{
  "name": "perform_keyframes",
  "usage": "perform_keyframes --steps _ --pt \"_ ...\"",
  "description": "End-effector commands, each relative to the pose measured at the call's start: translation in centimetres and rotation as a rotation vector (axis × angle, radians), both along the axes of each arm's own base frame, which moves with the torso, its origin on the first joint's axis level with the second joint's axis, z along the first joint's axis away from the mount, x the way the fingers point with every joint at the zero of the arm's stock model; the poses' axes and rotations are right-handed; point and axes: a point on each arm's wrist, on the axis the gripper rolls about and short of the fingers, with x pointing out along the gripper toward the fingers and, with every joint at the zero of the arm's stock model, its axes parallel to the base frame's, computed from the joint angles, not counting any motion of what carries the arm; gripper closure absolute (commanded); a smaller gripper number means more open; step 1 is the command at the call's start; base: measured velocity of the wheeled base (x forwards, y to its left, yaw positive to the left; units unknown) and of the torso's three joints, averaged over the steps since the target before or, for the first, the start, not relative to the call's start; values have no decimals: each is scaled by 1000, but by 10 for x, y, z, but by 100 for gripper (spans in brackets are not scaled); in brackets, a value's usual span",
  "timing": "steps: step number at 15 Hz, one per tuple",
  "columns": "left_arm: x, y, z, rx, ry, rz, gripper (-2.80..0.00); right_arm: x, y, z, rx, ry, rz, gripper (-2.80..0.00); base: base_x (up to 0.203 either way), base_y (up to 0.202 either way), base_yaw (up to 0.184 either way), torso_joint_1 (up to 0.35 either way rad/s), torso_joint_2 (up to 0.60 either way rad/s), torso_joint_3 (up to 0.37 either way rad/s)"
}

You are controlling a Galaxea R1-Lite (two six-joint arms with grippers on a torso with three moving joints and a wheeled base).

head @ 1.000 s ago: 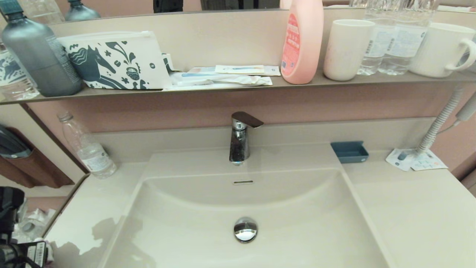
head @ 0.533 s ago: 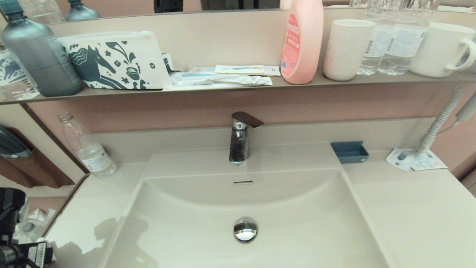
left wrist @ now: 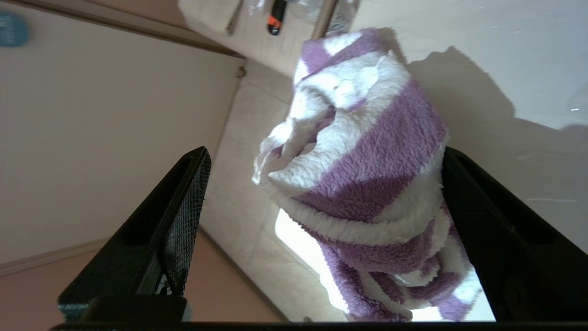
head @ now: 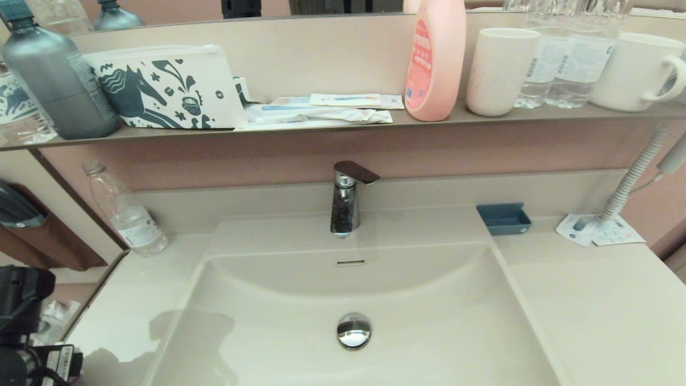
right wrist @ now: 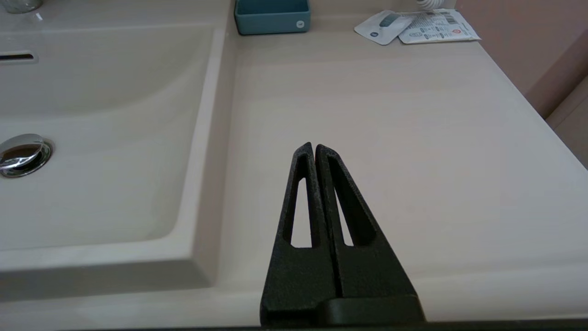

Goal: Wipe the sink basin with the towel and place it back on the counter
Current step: Wipe the sink

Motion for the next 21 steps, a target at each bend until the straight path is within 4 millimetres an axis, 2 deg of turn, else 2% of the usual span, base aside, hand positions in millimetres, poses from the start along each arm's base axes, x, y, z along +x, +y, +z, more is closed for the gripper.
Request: perform_keyframes --steps 1,5,8,12,17,21 --pt "-1 -1 -3 13 22 3 -280 0 0 0 0 0 0 0 0 0 0 0 0 0" --pt "3 10 -4 33 44 83 -280 0 0 0 0 0 0 0 0 0 0 0 0 0" --pt "4 19 -3 121 88 182 -280 0 0 0 0 0 0 0 0 0 0 0 0 0" --pt "0 16 3 219 118 202 -280 0 0 0 0 -1 0 0 0 0 0 0 0 0" --pt "2 -3 6 251 95 100 -280 0 0 0 0 0 0 0 0 0 0 0 0 0" --pt "1 -15 -1 251 127 14 -280 0 0 0 0 0 0 0 0 0 0 0 0 0"
